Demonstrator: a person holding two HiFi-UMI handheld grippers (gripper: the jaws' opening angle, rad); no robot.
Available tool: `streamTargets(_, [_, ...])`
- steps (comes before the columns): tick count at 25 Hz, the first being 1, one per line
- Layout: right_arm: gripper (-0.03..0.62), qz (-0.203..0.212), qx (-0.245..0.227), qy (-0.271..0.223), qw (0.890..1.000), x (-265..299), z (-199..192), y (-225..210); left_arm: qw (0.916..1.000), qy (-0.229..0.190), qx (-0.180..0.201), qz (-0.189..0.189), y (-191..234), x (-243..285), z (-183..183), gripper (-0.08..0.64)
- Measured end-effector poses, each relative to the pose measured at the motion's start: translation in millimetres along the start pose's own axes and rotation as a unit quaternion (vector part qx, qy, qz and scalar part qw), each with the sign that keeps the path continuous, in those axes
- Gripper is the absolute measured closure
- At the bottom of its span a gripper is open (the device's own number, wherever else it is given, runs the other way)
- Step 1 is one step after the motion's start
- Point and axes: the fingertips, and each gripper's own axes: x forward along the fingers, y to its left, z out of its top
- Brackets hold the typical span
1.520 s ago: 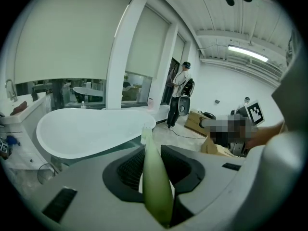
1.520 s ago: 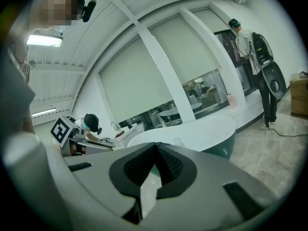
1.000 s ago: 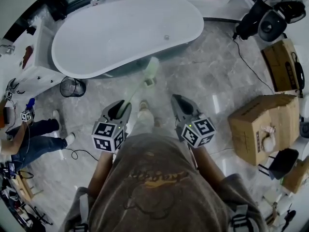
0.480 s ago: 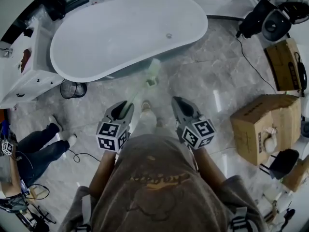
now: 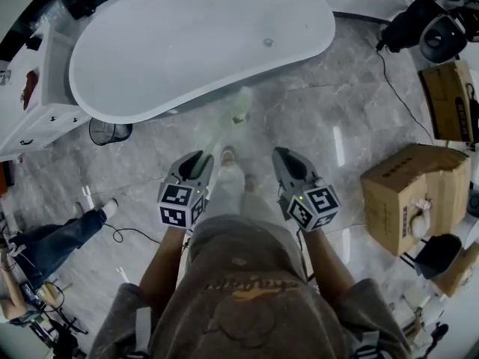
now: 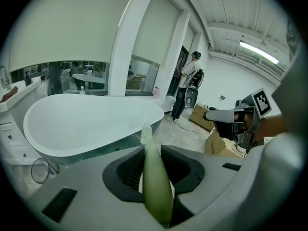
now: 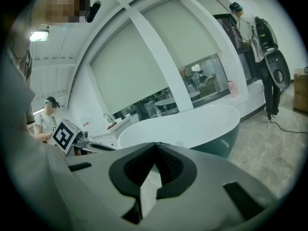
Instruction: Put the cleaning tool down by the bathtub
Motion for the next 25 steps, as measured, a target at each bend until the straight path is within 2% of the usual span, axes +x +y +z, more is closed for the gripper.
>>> streamTargets(10, [0.594, -0.01, 0.007, 0.027, 1.0, 41.2, -35.4, -37.7, 0.9993, 0.03, -0.022, 0.01, 30.9, 61.5, -38.1, 0.449])
streamTargets(25, [0.594, -0.001, 0.011, 0.053, 0.999, 114.0, -99.2, -91.3, 0.9969, 0.067, -0.037, 0.018, 66.1, 151.4, -96.4, 0.449])
